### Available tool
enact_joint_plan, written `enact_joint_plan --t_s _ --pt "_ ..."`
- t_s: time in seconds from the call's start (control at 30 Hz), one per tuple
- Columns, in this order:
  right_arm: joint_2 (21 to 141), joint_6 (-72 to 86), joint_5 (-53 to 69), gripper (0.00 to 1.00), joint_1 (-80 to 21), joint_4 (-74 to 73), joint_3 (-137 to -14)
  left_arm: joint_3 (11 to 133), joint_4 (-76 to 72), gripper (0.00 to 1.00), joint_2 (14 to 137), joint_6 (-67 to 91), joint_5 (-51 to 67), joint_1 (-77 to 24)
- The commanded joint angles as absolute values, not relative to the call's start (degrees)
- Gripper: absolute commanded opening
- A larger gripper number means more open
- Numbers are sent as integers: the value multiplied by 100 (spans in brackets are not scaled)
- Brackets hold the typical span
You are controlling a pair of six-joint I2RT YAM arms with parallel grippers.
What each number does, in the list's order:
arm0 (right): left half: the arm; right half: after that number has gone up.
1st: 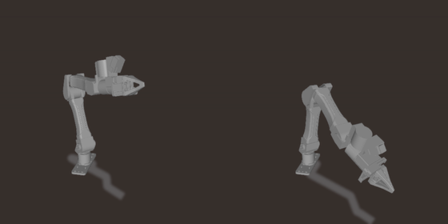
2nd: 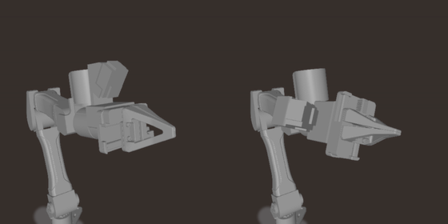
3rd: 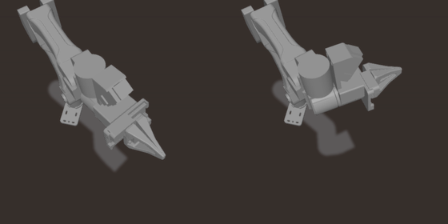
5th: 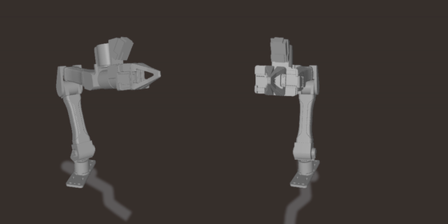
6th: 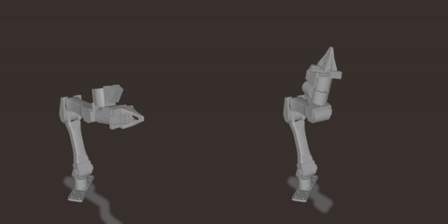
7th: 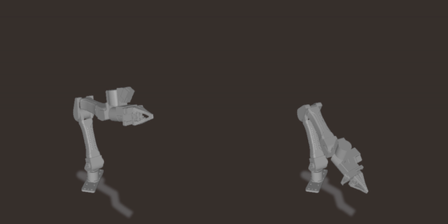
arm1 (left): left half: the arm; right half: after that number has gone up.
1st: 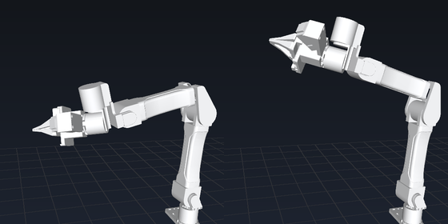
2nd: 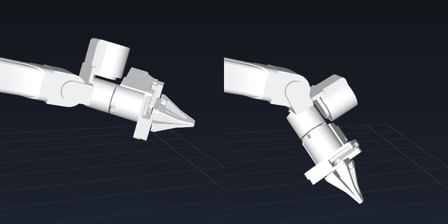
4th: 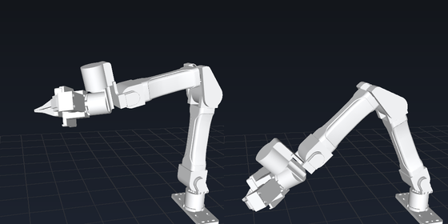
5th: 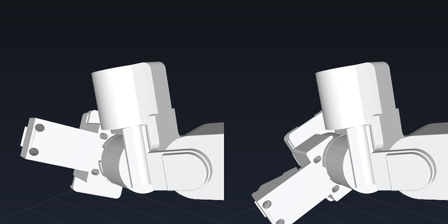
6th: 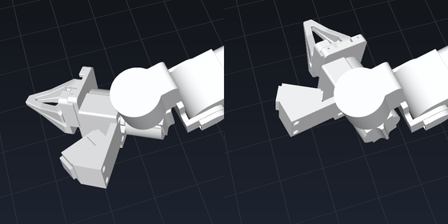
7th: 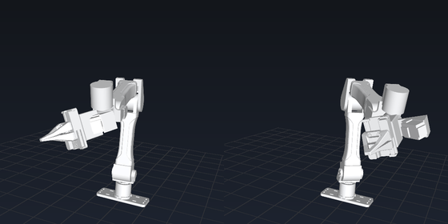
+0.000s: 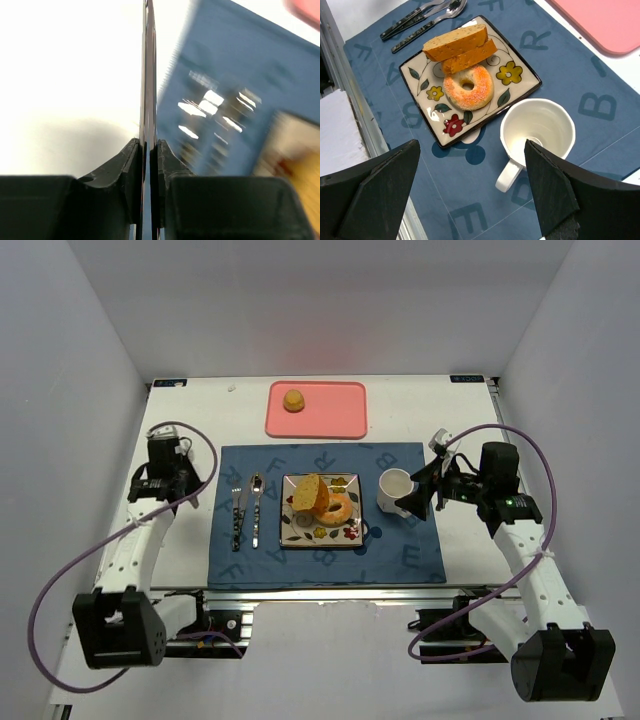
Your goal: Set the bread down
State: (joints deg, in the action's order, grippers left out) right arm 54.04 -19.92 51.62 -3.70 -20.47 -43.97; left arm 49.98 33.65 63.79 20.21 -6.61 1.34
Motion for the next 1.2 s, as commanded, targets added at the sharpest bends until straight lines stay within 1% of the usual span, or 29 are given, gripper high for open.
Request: enact_joint_plan --t_s 0.0,0.03,0.1,0.17,0.2,0.27,0.3,0.33,0.37,0.4,0.43,0.5,0.53,0.63,0.73,0.8,0.83,0.87,0.97,1.0,1.03,1.17 --pt "5256 -2276 5221 89 -334 -2039 -4386 4493 1822 18 6757 1075 -1127 806" --pt "5247 -2285 5221 89 -334 -2039 -4360 4413 1471 21 7063 863 -899 939" --pt "5203 -2259 5238 89 -334 -2030 -4316 4368 1345 24 7434 511 -459 1220" --pt "5168 -2171 5247 89 -334 -1987 -4245 4307 1108 26 7760 344 -378 1239" --pt "5159 -2154 5247 89 -334 -1969 -4219 4272 1003 28 7830 334 -204 1257" --pt "5133 -2136 5247 89 -334 -1960 -4175 4210 827 33 8128 334 -220 1266" --pt "5133 -2144 5256 89 -334 -1969 -4175 4184 783 38 8243 317 -220 1283" --pt "5133 -2153 5265 89 -334 -1986 -4184 4175 800 46 8357 316 -394 1283" --pt "5133 -2179 5265 89 -334 -2047 -4201 4210 826 52 8585 369 -483 1283" --pt "5133 -2249 5247 89 -334 -2065 -4219 4201 852 56 8665 369 -536 1283" --pt "5142 -2285 5238 89 -334 -2100 -4236 4210 905 62 8727 369 -588 1283" --pt "5142 -2329 5212 89 -334 -2144 -4263 4210 967 70 8815 439 -624 1283" --pt "5142 -2338 5212 89 -334 -2162 -4263 4210 1019 76 8789 483 -633 1292" --pt "5133 -2329 5238 89 -334 -2171 -4271 4166 1107 79 8658 527 -624 1283" --pt "5133 -2277 5203 89 -334 -2223 -4333 4139 1247 84 8254 693 -764 1292" --pt "5133 -2110 5020 89 -334 -2224 -4420 4297 1545 87 7878 799 -809 1283" --pt "5133 -1727 4888 89 -334 -2189 -4456 4376 1686 87 7753 939 -782 1292" --pt "5133 -1470 4530 89 -334 -2128 -4508 4447 1818 98 7630 993 -634 1283" --pt "5133 -733 3940 89 -334 -2101 -4763 4710 2337 98 7077 1248 -151 1283" --pt "5133 -660 3650 89 -334 -2101 -4833 4720 2416 98 6901 1326 303 1292" --pt "5124 -598 3552 89 -334 -2057 -4912 4694 2400 98 6525 1405 499 1283" --pt "5168 -431 3454 90 -334 -1960 -5062 4474 2391 98 5758 1670 1291 1283"
